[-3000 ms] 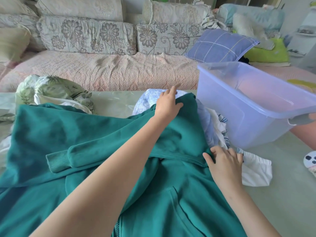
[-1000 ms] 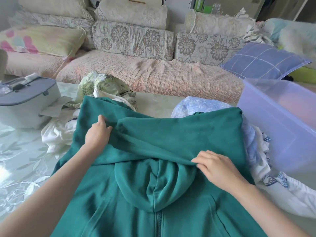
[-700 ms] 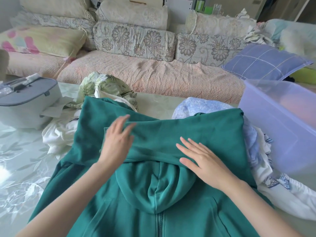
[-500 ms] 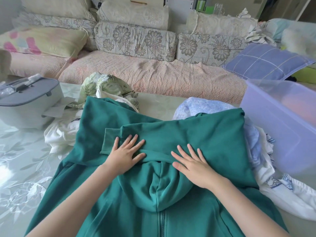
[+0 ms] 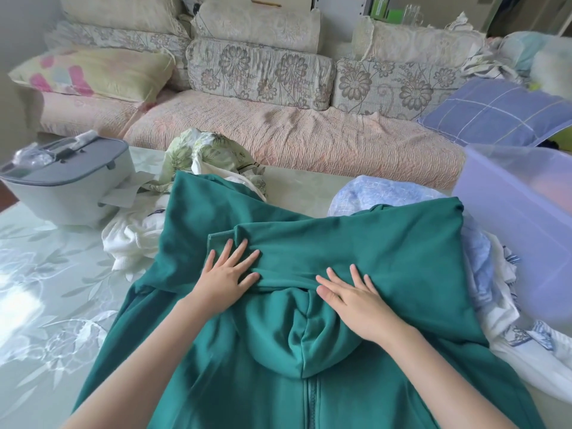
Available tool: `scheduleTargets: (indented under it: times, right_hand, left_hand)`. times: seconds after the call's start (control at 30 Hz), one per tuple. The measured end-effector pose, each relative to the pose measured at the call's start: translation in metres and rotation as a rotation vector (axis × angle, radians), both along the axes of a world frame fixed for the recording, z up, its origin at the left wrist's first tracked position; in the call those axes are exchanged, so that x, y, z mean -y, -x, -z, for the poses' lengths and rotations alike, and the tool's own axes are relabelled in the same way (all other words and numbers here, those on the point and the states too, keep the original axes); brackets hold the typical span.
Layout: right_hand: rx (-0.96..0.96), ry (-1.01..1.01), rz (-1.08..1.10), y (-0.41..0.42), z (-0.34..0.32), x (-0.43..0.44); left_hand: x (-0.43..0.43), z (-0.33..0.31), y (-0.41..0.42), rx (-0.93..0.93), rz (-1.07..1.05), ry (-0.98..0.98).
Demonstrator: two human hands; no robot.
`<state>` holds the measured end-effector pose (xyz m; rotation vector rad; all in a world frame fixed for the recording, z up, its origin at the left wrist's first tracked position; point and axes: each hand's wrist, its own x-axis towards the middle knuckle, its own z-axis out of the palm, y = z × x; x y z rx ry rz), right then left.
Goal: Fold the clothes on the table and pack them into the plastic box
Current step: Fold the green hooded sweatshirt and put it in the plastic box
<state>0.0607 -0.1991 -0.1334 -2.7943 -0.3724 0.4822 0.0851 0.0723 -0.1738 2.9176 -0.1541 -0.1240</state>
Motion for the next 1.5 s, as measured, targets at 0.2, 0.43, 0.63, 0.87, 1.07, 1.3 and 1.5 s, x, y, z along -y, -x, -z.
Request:
scheduleTargets:
  times: [0.2,0.43,0.63,0.87,1.07,1.3,1.5]
  right_hand:
    - [-0.052,-0.013,0.014,-0.003,-0.002,-0.001]
    - [-0.047,-0.011,0.045,0.005,-0.007,-0.006]
    - [0.049,-0.055,-0.049,0.040,-0.016,-0.043]
    - [0.025,-0.010,-0.109,0.053,-0.019,-0.089]
    - [0.038,-0.043,-0.142,0.049,-0.021,-0.127]
    - [0.055,-0.115,-0.195,0.039,-0.022,-0.168]
    - [0.260,-0.311,-0.119,0.029,-0.037,-0.190]
  left_hand:
    - [0.003,-0.006,0.002,-0.018,0.003,0.042]
    - [-0.005,-0.007,0.066,-0.021,0.043,0.288]
    - [-0.031,-0.014,0.102,0.089,-0.075,0.484]
    - [-0.076,-0.023,0.127,0.302,-0.592,0.480]
    - [-0.097,-0.021,0.115,0.091,-0.729,0.384]
    - [-0.092,-0.030,0.099,0.065,-0.777,0.666]
    - [-0.094,-0.039,0.101,0.282,-0.783,0.804]
